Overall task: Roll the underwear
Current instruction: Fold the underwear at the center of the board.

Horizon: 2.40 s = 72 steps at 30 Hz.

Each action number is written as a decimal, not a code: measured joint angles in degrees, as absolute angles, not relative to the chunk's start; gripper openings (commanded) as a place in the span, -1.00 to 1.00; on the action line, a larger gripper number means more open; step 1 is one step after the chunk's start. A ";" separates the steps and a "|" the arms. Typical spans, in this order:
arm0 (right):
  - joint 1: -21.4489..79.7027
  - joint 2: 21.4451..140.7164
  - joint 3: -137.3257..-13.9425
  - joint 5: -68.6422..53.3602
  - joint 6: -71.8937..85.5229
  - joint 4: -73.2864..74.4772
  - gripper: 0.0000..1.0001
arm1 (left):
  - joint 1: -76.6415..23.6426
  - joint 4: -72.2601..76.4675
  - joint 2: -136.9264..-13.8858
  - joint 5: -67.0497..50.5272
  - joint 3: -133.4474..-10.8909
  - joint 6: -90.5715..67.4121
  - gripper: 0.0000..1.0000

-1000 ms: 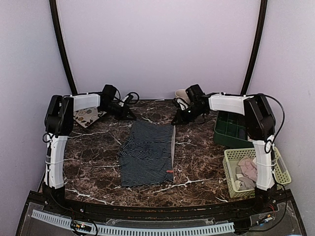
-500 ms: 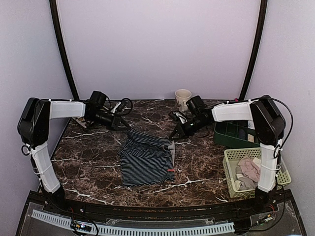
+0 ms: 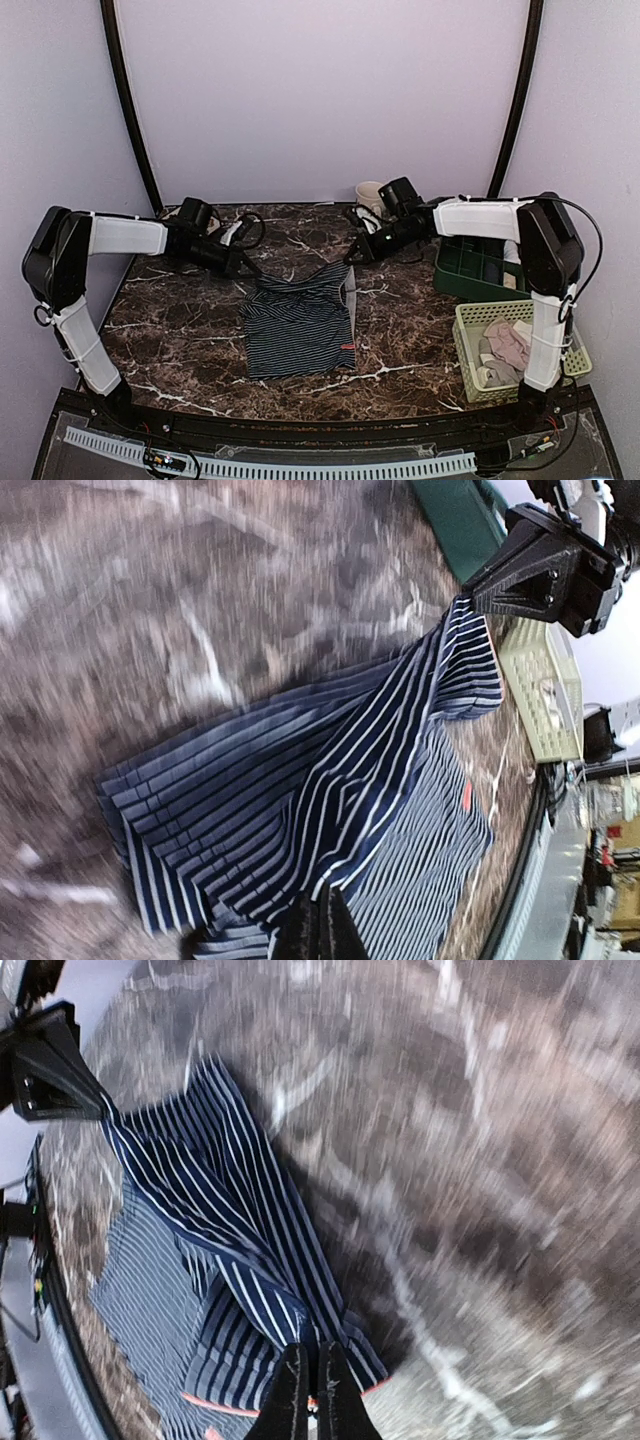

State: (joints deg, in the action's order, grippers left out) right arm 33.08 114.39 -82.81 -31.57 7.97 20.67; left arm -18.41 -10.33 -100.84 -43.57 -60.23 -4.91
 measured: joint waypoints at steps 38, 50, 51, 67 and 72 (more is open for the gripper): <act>37.45 107.68 -77.41 -21.41 -12.86 6.50 -1.00 | -16.64 3.33 -96.82 -40.99 -57.98 -7.94 -1.00; 39.46 101.45 -68.03 -28.16 -16.03 6.87 -0.97 | -19.07 1.69 -87.94 -45.69 -46.65 -4.34 -1.00; 39.86 101.01 -67.02 -28.73 -16.12 6.90 -0.97 | -19.55 1.54 -86.67 -45.67 -45.50 -4.16 -1.00; 44.12 95.98 -54.24 -32.84 -15.62 7.33 -0.69 | -24.38 0.95 -79.81 -43.13 -33.65 -5.63 -0.78; 45.56 95.94 -54.02 -33.43 -14.87 8.73 -0.43 | -25.41 -3.36 -79.40 -39.90 -34.17 -3.64 -0.43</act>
